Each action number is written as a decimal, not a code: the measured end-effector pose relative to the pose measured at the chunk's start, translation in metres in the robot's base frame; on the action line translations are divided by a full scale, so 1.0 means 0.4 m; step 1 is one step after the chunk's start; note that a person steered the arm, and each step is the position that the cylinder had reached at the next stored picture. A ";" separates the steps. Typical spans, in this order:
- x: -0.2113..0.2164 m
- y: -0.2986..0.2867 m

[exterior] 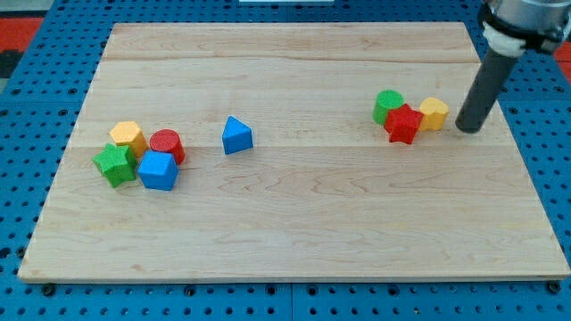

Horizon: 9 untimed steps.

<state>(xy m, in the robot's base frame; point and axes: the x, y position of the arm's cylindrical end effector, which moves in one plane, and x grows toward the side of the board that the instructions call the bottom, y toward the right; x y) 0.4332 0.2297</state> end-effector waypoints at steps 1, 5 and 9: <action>0.017 -0.134; -0.014 -0.405; -0.264 -0.096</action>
<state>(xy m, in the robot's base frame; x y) 0.3276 0.1915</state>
